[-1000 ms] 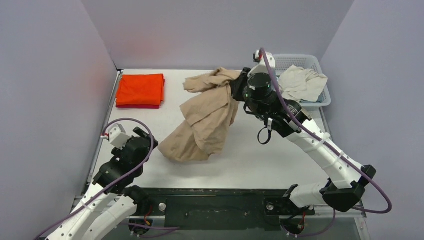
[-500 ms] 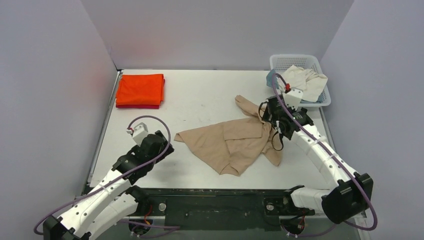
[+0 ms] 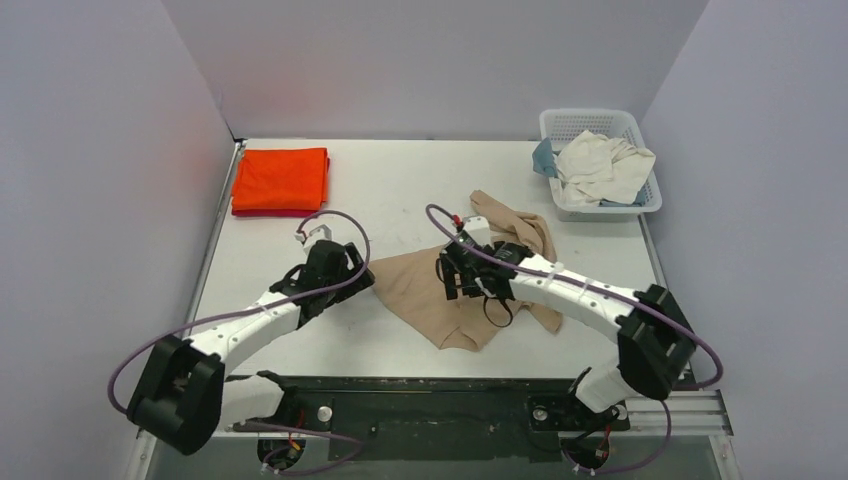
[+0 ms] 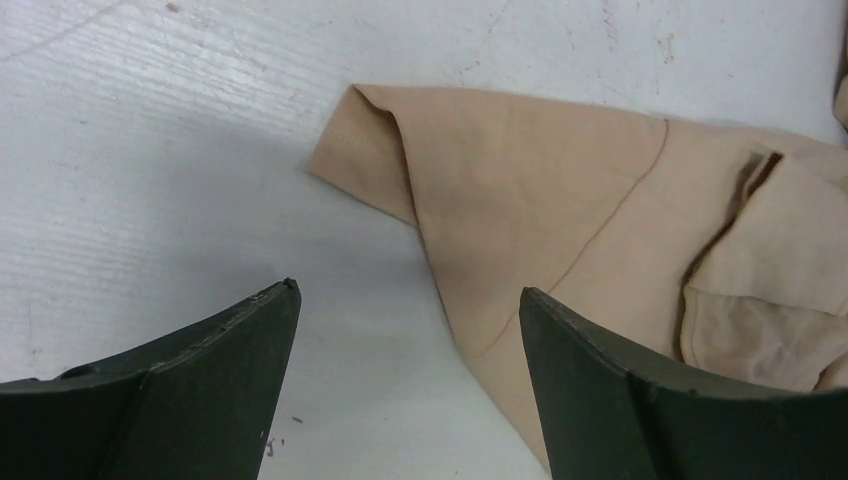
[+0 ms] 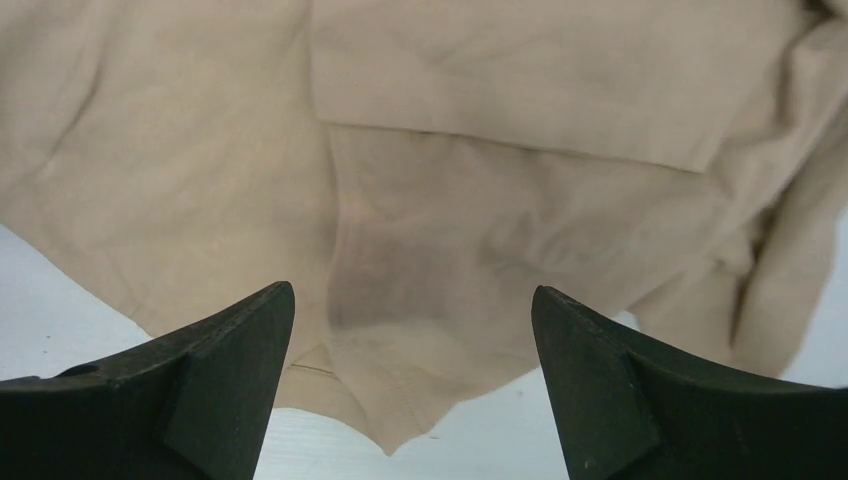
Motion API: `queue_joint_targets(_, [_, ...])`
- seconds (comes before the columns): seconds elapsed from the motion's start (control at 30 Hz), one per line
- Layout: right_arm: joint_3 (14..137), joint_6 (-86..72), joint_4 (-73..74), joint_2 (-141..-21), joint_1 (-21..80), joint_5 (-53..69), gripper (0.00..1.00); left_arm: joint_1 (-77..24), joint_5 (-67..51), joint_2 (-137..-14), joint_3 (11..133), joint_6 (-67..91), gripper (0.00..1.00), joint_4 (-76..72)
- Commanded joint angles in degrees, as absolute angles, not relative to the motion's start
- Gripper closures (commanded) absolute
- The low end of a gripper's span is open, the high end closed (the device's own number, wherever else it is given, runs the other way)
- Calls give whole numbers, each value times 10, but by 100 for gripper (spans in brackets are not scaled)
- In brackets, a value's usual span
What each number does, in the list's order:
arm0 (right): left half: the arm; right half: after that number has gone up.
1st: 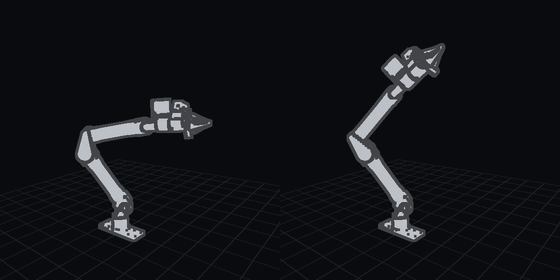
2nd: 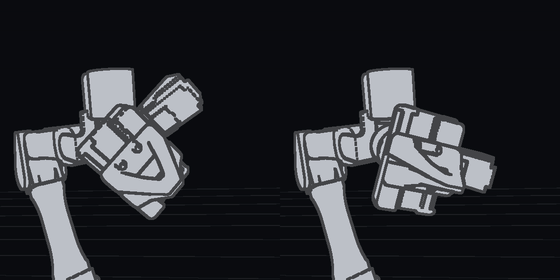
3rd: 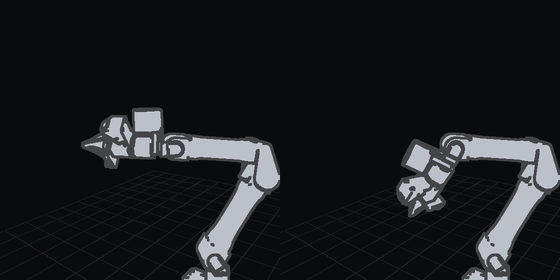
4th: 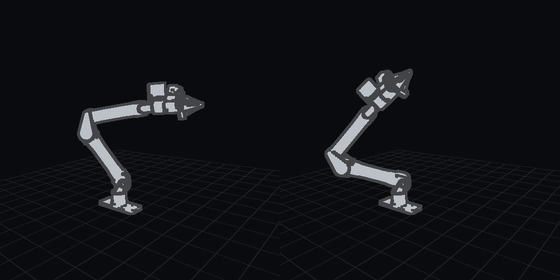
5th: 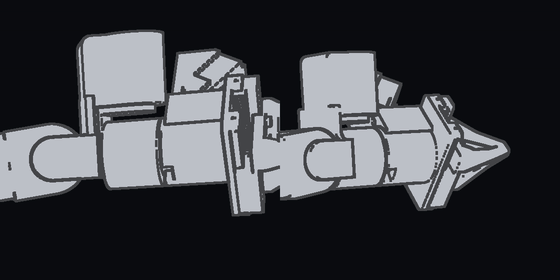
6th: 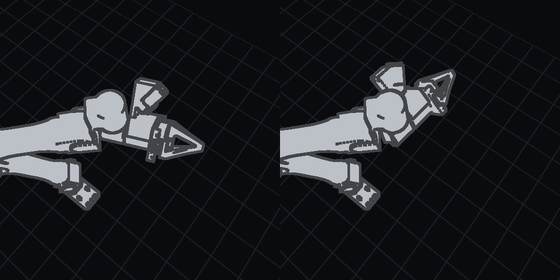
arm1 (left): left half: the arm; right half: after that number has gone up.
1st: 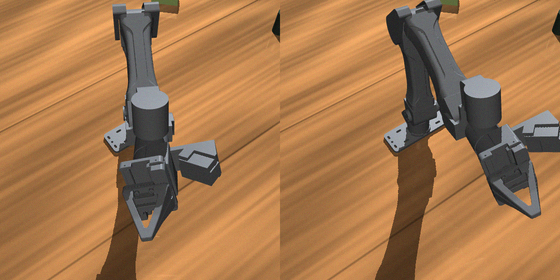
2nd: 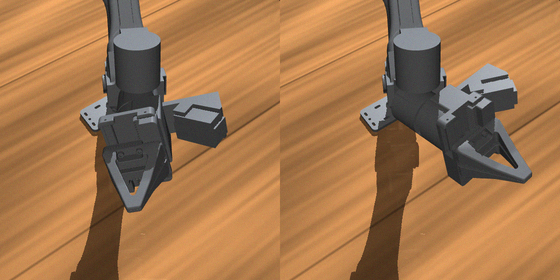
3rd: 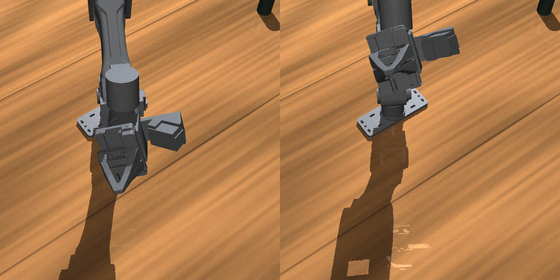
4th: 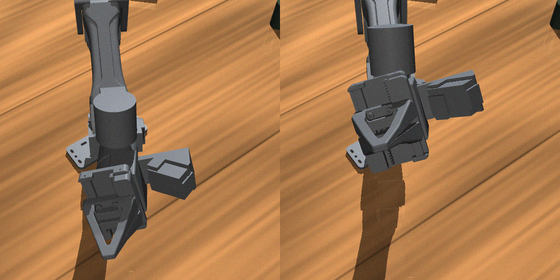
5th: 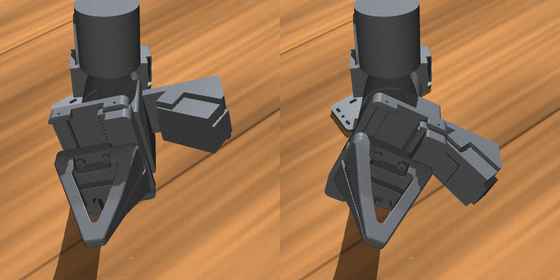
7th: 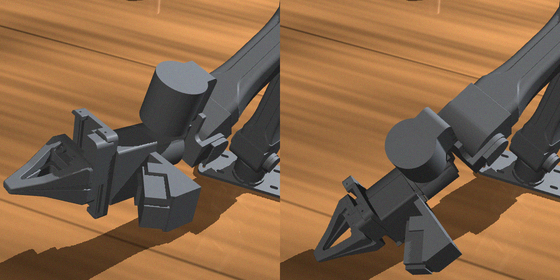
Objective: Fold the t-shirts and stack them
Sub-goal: Flatten out the tshirt
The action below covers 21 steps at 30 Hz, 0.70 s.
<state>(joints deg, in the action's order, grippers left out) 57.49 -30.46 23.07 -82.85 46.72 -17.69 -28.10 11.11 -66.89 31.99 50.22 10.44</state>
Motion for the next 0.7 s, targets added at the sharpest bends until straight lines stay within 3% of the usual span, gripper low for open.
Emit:
queue_joint_targets(0.0, [616, -324, 230, -891, 492, -174, 17, -254, 64, -733, 364, 463, 11, 26])
queue_joint_targets(0.3, [645, -344, 269, -980, 510, -242, 20, -251, 48, -823, 384, 455, 20, -23])
queue_joint_targets(0.43, [632, -358, 290, -979, 514, -271, 22, -252, 66, -884, 398, 450, 30, -21])
queue_joint_targets(0.5, [620, -367, 301, -973, 515, -288, 23, -252, 74, -904, 408, 446, 41, -12])
queue_joint_targets(0.6, [599, -384, 311, -952, 515, -319, 25, -252, 79, -917, 415, 442, 68, -9])
queue_joint_targets(0.63, [585, -385, 311, -947, 514, -325, 25, -252, 80, -920, 416, 442, 91, -6])
queue_joint_targets(0.67, [579, -389, 311, -935, 513, -327, 27, -252, 85, -921, 420, 442, 97, -2])
